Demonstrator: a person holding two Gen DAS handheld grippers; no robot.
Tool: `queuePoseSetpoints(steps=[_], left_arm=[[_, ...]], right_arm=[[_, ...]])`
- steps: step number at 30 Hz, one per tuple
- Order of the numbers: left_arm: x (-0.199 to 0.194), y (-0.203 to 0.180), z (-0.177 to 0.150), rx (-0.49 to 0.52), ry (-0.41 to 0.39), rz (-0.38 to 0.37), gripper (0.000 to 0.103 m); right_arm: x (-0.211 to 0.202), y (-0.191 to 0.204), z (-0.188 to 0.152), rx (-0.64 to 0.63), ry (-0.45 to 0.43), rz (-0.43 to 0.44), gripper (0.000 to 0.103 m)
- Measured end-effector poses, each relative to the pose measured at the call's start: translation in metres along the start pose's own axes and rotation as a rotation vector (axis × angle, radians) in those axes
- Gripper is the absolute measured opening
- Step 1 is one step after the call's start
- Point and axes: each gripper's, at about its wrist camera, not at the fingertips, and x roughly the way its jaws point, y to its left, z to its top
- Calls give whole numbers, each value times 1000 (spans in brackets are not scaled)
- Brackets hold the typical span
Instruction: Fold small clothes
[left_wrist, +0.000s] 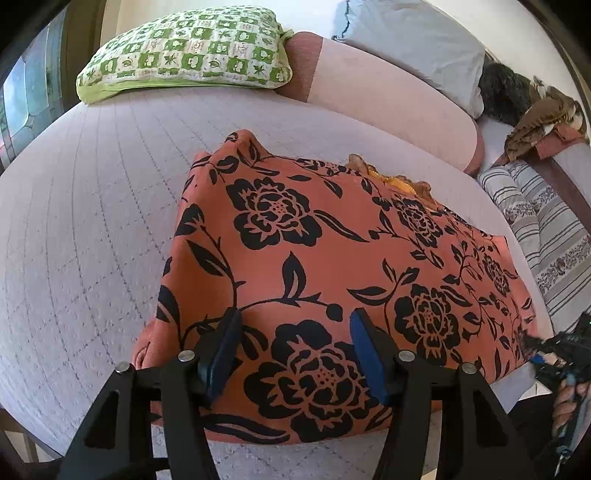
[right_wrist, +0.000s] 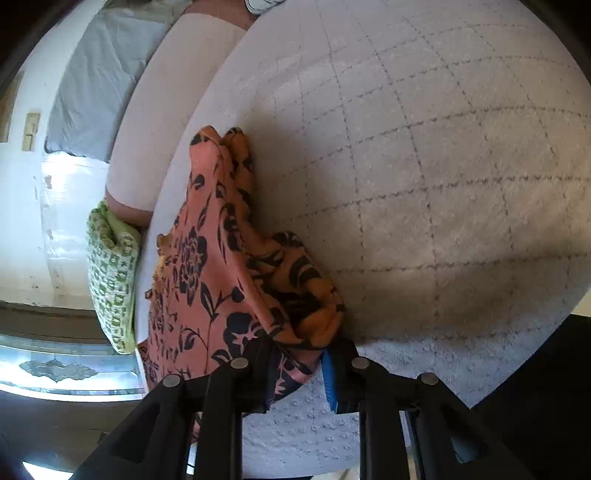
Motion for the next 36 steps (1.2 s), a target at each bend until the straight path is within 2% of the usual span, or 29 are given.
queuePoseSetpoints(steps=[1,3,5,7,8,10,12,16,19,21,23,24,25,29,30,33,35,36], left_arm=[[0,2,0,-13,0,-7,61],[0,4,1,-31,0,-19,61],[0,5,1,-46,-1,-31,61],[0,7,1,-55,0,-37,61],[0,8,1,-57,0,-37,61],[0,8,1,-56,-1,-37,61],[1,7,1,-52,-2,-32,62],[3,5,1,-49,-7,-23,65],[3,2,1,-32,-10,-13,65],[4,0,0,-14,-12,-6,65],[4,0,0,-6,-12,-5,65],[4,0,0,-8,-13,-7,65],[4,1,0,-14,-13,-9,65],[4,2,0,-27,-18,-15,65],[3,3,0,-30,-19,-18,65],[-1,9,0,-60,-21,-45,65],[-4,12,0,-76,-26,-57,65],[-5,15,0,-88,-30,-62,65]], right_arm=[[-7,6,0,-15,-4,21,26],[-18,12,2,-25,-5,58,26],[-29,18,8,-46,-11,84,34],[-38,21,15,-60,-5,78,72],[-41,26,21,-81,-21,62,74],[-49,34,34,-122,-57,27,74],[-51,34,48,-131,-48,22,76],[-28,38,68,-177,35,8,76],[2,48,80,-201,108,88,76],[23,47,84,-201,144,77,74],[39,41,80,-186,180,32,38],[40,44,77,-237,165,-31,30],[38,46,73,-263,151,-55,28],[39,52,65,-312,114,-150,26],[38,53,64,-301,109,-153,26],[24,62,64,-303,96,-90,29],[16,62,73,-284,83,-104,36],[10,62,78,-275,56,-122,51]])
